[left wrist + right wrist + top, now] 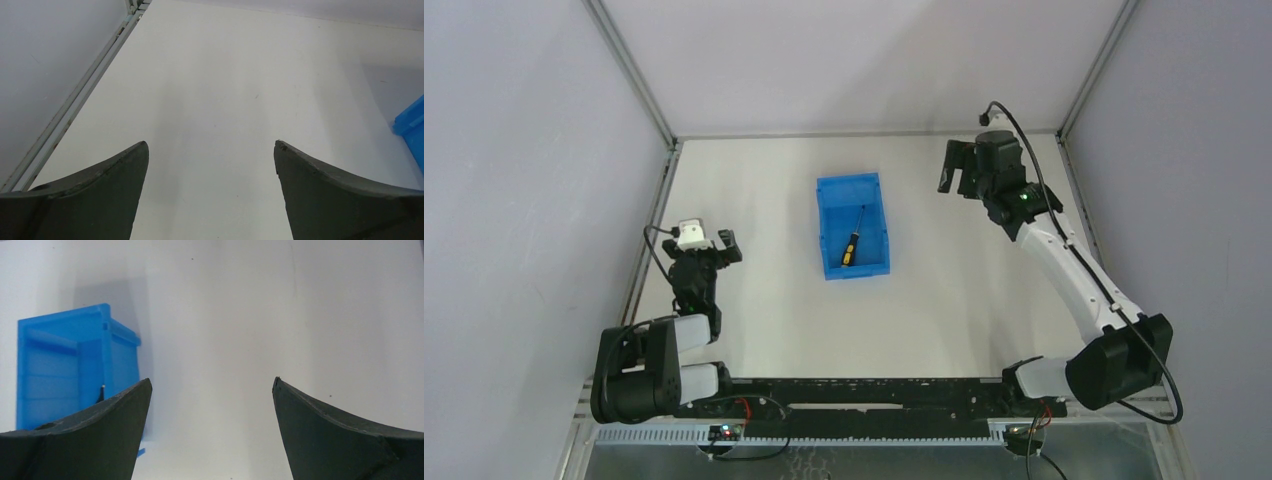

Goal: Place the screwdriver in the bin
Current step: Reset both arms

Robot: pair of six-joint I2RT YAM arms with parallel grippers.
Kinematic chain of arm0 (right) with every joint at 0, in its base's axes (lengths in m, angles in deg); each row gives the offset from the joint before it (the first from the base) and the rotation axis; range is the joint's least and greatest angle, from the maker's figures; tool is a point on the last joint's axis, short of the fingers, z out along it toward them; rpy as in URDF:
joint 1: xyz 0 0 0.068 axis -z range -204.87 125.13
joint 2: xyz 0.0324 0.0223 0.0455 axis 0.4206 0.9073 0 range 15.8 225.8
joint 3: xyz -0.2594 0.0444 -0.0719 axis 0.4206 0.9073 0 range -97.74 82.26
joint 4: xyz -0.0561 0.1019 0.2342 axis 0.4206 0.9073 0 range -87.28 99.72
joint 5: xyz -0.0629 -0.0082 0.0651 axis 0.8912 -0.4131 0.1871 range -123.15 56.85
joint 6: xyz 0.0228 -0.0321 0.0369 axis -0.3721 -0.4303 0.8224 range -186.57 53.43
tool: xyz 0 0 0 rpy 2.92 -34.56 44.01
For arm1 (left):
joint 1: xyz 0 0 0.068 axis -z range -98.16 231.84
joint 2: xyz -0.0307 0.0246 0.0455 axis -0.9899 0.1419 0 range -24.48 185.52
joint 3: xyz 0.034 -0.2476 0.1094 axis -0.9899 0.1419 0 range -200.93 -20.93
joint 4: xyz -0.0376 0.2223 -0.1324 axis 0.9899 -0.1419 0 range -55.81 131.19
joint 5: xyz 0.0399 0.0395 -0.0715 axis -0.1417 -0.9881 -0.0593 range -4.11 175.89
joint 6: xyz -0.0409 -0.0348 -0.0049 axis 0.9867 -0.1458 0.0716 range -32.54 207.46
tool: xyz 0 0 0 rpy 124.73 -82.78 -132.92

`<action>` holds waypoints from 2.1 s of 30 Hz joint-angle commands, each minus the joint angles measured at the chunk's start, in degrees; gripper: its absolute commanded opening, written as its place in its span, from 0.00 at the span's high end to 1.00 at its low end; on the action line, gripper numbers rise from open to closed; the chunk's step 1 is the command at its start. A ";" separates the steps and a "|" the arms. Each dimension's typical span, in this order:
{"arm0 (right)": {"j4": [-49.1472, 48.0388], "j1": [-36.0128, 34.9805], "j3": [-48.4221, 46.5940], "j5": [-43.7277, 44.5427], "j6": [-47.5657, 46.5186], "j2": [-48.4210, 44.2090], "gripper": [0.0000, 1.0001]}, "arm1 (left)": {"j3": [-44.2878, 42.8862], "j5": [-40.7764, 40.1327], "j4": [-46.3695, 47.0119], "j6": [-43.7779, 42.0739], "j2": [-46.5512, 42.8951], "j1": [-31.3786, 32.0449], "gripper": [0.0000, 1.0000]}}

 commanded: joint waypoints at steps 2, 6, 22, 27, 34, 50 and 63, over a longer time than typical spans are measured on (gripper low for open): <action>-6.92 3.35 4.91 -5.10 -5.12 -4.04 0.01 | -0.60 -0.13 3.12 -0.80 -0.44 0.28 0.00; -10.47 5.29 9.19 -7.71 -6.94 -5.29 0.01 | -0.63 -0.13 3.16 -0.79 -0.44 0.27 0.00; -34.46 12.10 29.70 -13.58 -10.83 -11.08 0.01 | -0.63 -0.13 3.16 -0.80 -0.44 0.28 0.00; -44.13 15.95 37.65 -17.10 -10.95 -12.67 0.01 | -0.59 -0.13 3.16 -0.79 -0.44 0.26 0.00; -53.69 21.60 44.83 -21.49 -10.89 -11.80 0.03 | -0.64 -0.13 3.16 -0.80 -0.44 0.31 0.00; -77.27 23.21 61.88 -23.48 -12.05 -10.61 0.04 | -0.63 -0.13 3.16 -0.79 -0.44 0.28 0.00; -88.65 22.10 65.05 -23.93 -13.29 -2.95 0.04 | -0.70 -0.13 3.16 -0.83 -0.44 0.30 0.00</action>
